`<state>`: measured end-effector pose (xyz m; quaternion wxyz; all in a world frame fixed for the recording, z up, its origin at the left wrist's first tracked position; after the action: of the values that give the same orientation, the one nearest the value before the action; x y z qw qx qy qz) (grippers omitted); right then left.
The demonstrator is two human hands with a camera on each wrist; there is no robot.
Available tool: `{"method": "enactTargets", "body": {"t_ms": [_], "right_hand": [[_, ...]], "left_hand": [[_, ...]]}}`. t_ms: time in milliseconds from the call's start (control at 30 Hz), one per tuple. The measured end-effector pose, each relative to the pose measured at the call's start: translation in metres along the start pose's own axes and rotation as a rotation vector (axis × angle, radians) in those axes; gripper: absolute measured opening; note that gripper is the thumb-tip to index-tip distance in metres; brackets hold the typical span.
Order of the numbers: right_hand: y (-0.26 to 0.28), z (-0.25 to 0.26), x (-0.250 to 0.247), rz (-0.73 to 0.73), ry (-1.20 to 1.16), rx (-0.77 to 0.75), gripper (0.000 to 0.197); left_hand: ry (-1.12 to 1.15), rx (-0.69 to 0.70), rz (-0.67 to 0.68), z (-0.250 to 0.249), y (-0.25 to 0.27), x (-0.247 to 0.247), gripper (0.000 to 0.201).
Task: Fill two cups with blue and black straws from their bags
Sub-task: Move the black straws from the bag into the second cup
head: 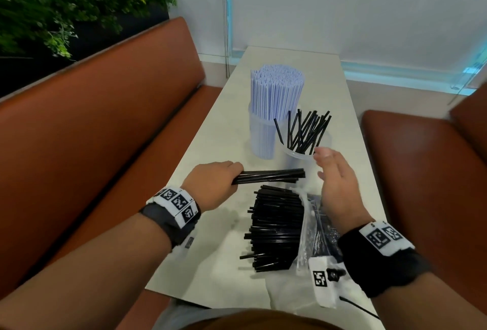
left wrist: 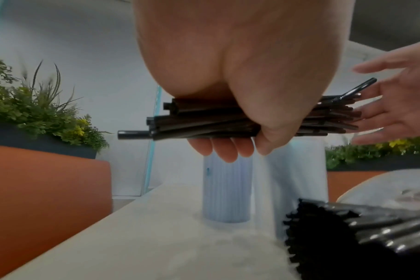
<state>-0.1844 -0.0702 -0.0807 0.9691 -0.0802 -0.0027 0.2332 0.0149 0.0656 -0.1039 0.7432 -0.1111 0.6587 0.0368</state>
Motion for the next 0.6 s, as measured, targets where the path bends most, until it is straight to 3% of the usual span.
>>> {"method": "enactTargets", "body": {"t_ms": [100, 233, 333, 433, 500, 600], "right_hand": [[0.005, -0.003, 0.026, 0.094, -0.021, 0.098, 0.031], [0.004, 0.015, 0.0, -0.127, -0.157, -0.013, 0.026], [0.004, 0.01, 0.016, 0.025, -0.011, 0.062, 0.027], [0.007, 0.011, 0.014, -0.006, -0.149, 0.095, 0.036], [0.007, 0.004, 0.006, -0.086, -0.373, 0.199, 0.044], [0.012, -0.017, 0.008, -0.137, -0.542, 0.439, 0.055]], "left_hand": [[0.042, 0.078, -0.063, -0.037, -0.008, -0.015, 0.013], [0.059, 0.058, -0.127, -0.055, -0.02, -0.034, 0.016], [0.091, 0.081, -0.15, -0.073, -0.024, -0.043, 0.021], [0.162, 0.071, -0.15, -0.083, -0.029, -0.048, 0.017], [0.325, -0.016, -0.147, -0.07, -0.033, -0.052, 0.01], [1.001, -0.156, -0.288, -0.046, -0.037, -0.075, 0.012]]}}
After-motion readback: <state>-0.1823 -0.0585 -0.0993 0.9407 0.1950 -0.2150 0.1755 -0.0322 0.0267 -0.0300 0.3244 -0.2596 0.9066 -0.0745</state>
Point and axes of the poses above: each hand's wrist, its own y-axis away from the middle knuckle, its own x-axis out of the palm, z = x × y, the point moved 9 cm from there along -y, towards the middle knuckle, and after that the axes turned 9 degrees about -y, right-handed, at the moved point
